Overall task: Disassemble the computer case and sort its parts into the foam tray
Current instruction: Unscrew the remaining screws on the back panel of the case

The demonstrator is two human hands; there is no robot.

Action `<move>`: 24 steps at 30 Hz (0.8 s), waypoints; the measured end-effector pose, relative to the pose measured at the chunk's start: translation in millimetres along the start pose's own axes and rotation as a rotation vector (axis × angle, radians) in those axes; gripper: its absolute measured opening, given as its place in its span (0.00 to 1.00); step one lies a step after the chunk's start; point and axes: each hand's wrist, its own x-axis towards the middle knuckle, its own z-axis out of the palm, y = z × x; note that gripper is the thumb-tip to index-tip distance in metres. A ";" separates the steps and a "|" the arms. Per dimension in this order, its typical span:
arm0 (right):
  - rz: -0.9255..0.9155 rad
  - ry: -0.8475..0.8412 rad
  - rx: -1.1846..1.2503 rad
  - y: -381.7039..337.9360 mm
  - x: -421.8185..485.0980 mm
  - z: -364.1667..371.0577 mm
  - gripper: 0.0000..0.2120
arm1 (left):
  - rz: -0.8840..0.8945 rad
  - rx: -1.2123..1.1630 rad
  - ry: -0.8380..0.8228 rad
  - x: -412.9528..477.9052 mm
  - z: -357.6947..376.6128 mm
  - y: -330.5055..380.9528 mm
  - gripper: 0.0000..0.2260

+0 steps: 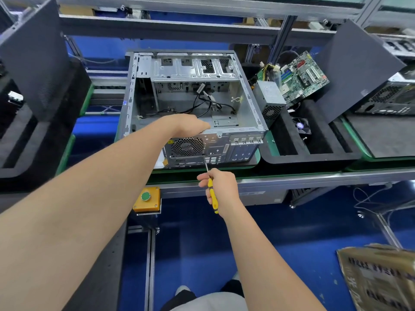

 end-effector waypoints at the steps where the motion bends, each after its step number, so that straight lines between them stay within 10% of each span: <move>1: 0.042 -0.083 0.074 -1.8 0.2 -1.9 0.14 | 0.002 0.004 0.001 -0.4 -0.2 0.1 0.24; 16: 0.255 -0.787 1.099 33.2 17.9 -6.2 0.13 | 0.033 -0.001 -0.030 -7.8 -2.5 4.4 0.15; 19: 0.172 -0.628 0.853 28.5 18.2 -8.6 0.12 | 0.044 0.036 -0.053 -6.6 -2.2 4.4 0.15; 24: -0.358 -0.045 -0.241 21.4 8.1 1.9 0.13 | 0.020 -0.007 -0.024 -1.4 -0.3 2.6 0.16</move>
